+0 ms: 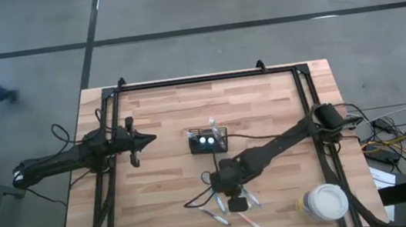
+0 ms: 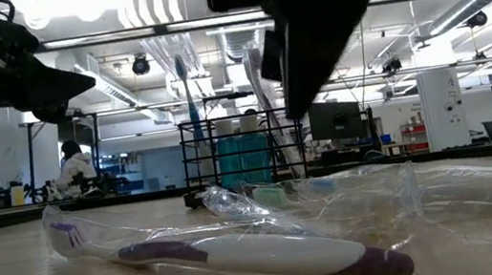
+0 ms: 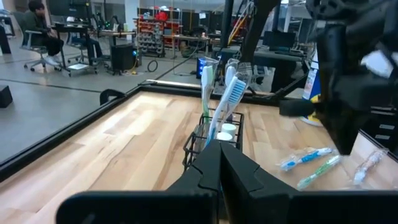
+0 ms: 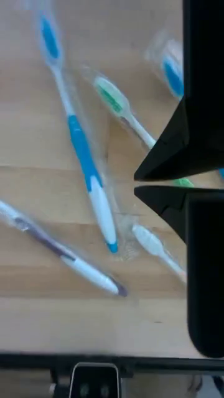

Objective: Pick & Place toothbrushing station
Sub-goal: Put the green toothbrush into the black wire organizer

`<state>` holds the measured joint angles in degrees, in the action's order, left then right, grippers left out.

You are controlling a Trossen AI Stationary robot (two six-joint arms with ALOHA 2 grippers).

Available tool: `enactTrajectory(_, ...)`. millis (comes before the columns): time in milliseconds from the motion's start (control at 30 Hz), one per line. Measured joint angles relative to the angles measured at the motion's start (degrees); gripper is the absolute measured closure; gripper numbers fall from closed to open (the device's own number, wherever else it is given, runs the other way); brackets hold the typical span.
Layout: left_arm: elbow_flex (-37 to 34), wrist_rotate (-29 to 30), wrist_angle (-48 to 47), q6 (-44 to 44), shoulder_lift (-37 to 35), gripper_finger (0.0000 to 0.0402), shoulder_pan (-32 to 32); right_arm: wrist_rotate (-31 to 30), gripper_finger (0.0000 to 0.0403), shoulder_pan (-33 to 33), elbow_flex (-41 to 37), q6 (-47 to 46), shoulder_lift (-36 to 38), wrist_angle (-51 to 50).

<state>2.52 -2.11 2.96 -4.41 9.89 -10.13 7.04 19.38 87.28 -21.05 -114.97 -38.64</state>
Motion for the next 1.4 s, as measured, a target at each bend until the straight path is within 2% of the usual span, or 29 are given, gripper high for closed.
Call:
enactTrajectory(267,0.0,-2.9,-0.7,-2.8,0.0,0.0396,0.0,-1.0,0.0293,0.0,0.1,-9.1,-4.9,-0.1)
enactTrajectory(433,0.0,-4.0,-0.6,-3.5,0.0,0.0396,0.0,-3.8,0.0264,0.0,0.1,-13.2,-7.1,-0.7)
enactTrajectory(667,0.0,-4.8,-0.7,-3.5,0.0,0.0396,0.0,-6.0,0.0263,0.4,3.0,-14.1,-7.1,-1.8)
enactTrajectory(900,0.0,-5.2,-1.8,-3.2,0.0,0.0396,0.0,-10.1,0.0257,2.1,12.2,-17.7,-6.0,-13.1)
enactTrajectory(1100,0.0,-6.0,-1.9,-3.3,0.0,0.0396,0.0,-10.1,0.0243,2.0,11.4,-22.9,-6.0,-17.2)
enactTrajectory(1400,0.0,-6.1,-1.9,-3.3,0.0,0.0396,0.0,-10.6,0.0234,2.0,6.8,-25.1,-6.1,-16.3)
